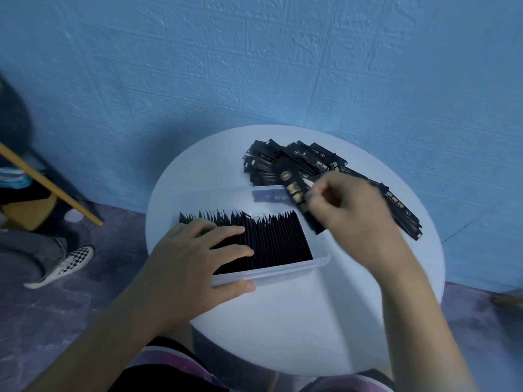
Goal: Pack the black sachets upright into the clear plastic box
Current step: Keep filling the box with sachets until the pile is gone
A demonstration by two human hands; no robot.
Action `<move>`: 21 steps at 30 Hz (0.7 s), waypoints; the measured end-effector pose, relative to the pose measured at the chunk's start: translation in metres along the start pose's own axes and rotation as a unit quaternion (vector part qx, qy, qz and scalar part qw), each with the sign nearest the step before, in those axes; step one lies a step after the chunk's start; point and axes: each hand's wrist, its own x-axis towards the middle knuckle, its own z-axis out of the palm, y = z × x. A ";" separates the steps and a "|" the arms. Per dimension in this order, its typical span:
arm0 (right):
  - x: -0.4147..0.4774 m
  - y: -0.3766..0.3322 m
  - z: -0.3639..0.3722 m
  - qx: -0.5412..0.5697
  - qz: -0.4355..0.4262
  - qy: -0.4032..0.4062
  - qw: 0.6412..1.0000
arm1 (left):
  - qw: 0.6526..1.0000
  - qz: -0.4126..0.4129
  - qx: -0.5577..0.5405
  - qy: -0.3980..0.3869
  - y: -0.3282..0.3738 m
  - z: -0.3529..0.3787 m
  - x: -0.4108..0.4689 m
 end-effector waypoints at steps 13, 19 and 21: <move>-0.001 -0.010 0.057 -0.060 0.063 -0.261 0.961 | 1.000 -0.010 0.005 -0.010 0.001 0.000 0.000; 0.010 0.002 0.064 0.053 0.085 -0.303 0.948 | 1.000 -0.011 0.004 -0.006 0.001 -0.001 0.001; 0.012 0.000 0.063 0.091 0.095 -0.317 0.939 | 1.000 -0.011 0.005 -0.006 0.001 0.000 0.001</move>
